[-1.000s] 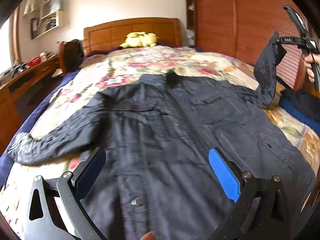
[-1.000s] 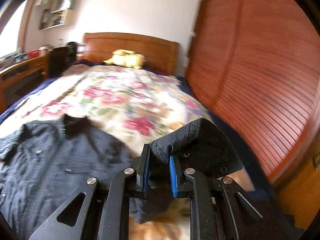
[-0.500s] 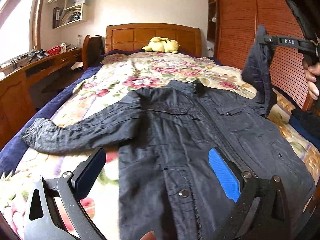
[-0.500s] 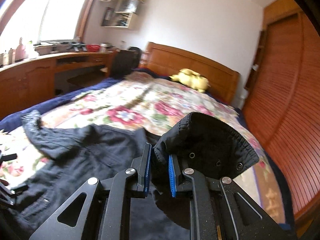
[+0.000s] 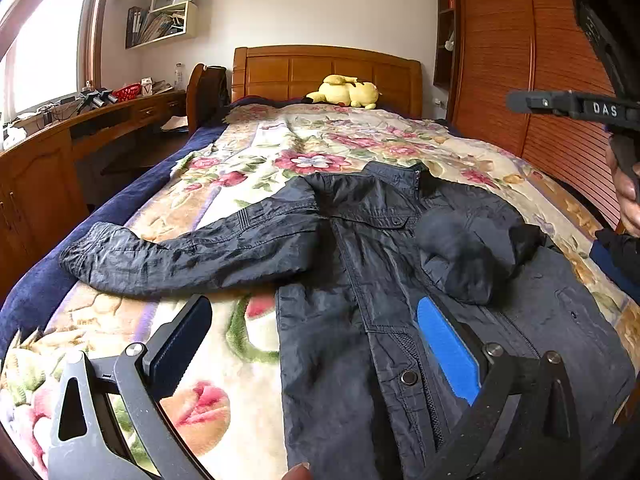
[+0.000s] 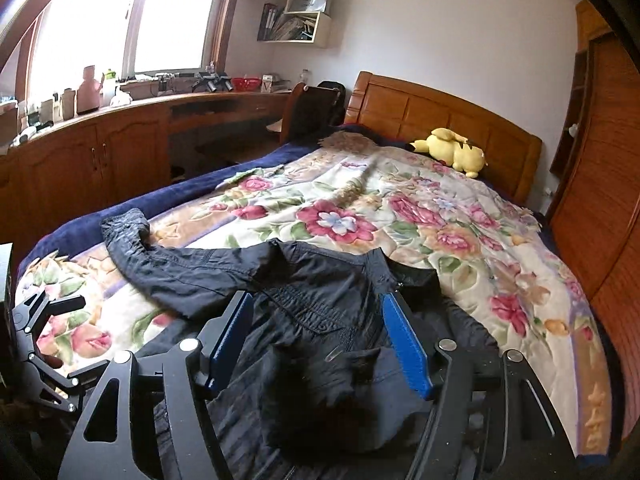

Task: Fold large clothes
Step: 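Open the right gripper to release the sleeve and withdraw it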

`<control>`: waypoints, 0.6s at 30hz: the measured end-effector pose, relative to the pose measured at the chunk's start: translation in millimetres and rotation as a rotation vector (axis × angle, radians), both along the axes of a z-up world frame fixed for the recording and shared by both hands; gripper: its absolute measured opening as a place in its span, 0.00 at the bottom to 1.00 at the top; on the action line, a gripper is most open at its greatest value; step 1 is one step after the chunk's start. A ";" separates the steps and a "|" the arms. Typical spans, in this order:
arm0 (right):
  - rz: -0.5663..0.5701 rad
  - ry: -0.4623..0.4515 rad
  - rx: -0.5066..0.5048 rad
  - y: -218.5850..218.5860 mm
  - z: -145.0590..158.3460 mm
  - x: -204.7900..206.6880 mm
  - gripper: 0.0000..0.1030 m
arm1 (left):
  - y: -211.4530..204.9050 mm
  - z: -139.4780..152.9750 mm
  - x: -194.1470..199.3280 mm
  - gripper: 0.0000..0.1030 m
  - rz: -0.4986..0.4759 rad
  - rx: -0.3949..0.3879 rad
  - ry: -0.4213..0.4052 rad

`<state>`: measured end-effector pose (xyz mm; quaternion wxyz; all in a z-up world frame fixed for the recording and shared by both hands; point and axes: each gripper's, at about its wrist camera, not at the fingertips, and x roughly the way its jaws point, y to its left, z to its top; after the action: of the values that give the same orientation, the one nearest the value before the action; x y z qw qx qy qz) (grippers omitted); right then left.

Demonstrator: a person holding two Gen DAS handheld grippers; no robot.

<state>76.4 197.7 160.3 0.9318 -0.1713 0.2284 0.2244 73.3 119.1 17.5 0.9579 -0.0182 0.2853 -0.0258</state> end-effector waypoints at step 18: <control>-0.179 0.226 0.092 -140.9 -160.1 32.3 0.69 | -39.8 -11.1 9.7 1.00 -0.040 0.075 0.030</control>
<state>108.7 56.8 0.2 0.9232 -0.0810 0.3357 0.1683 83.0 79.3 6.4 0.9528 0.0231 0.3008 -0.0342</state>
